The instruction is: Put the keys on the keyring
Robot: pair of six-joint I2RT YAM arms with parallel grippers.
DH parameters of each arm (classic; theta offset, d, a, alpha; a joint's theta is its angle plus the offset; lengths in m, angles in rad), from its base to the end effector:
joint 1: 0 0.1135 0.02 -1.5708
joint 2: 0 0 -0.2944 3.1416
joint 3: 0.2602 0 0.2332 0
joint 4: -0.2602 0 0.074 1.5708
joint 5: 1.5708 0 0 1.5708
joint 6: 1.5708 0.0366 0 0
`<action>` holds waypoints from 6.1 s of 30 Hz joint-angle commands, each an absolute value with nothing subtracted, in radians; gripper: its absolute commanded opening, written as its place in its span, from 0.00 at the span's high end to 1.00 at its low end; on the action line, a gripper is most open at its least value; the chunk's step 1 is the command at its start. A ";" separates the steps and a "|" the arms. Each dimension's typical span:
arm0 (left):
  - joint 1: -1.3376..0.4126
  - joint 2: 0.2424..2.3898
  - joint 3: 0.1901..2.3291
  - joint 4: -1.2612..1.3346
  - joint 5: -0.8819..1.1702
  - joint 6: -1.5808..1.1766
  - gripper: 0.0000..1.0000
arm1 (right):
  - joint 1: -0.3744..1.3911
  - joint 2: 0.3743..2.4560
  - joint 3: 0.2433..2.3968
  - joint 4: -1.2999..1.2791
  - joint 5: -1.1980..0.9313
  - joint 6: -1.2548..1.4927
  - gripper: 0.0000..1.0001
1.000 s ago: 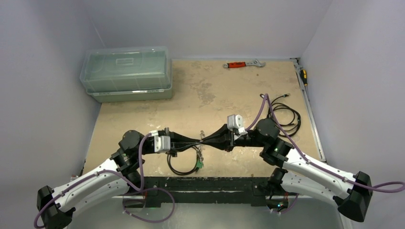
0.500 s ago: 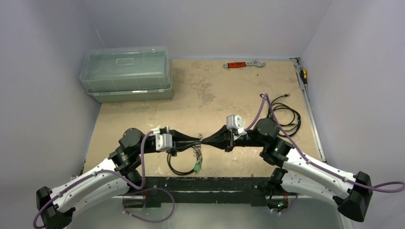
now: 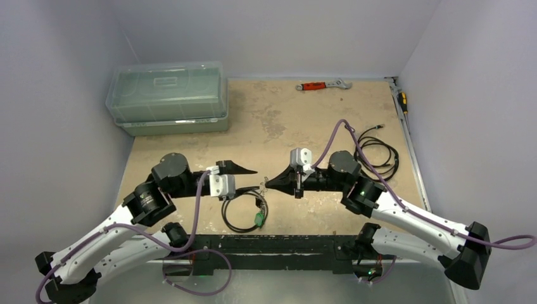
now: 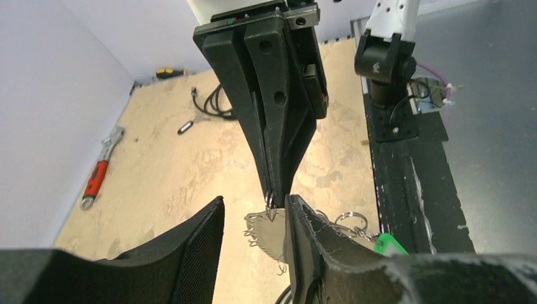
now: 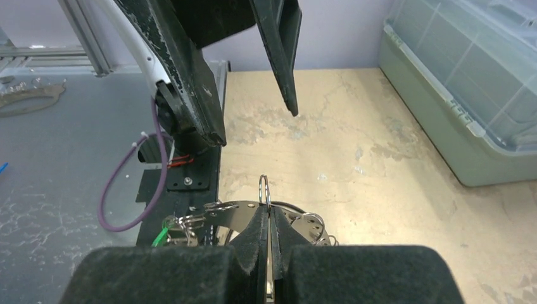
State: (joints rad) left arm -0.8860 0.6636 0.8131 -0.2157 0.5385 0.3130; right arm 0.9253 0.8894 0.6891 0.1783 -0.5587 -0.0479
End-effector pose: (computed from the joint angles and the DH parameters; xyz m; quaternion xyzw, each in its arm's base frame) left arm 0.0532 -0.0949 0.3808 0.5472 0.4785 -0.3724 0.5770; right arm 0.0882 0.1493 0.3538 -0.4917 0.5172 0.4640 0.5248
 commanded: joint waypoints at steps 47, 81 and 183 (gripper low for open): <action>-0.891 0.851 0.915 -0.392 0.538 0.483 1.00 | 0.992 0.935 0.747 0.124 -0.399 -0.125 0.75; -0.891 0.555 0.526 0.345 0.598 0.124 1.00 | 0.992 0.838 0.701 0.299 -0.552 -0.064 0.71; -0.891 0.544 0.749 -0.049 0.374 0.157 0.17 | 0.933 0.671 0.541 0.507 -0.327 0.026 1.00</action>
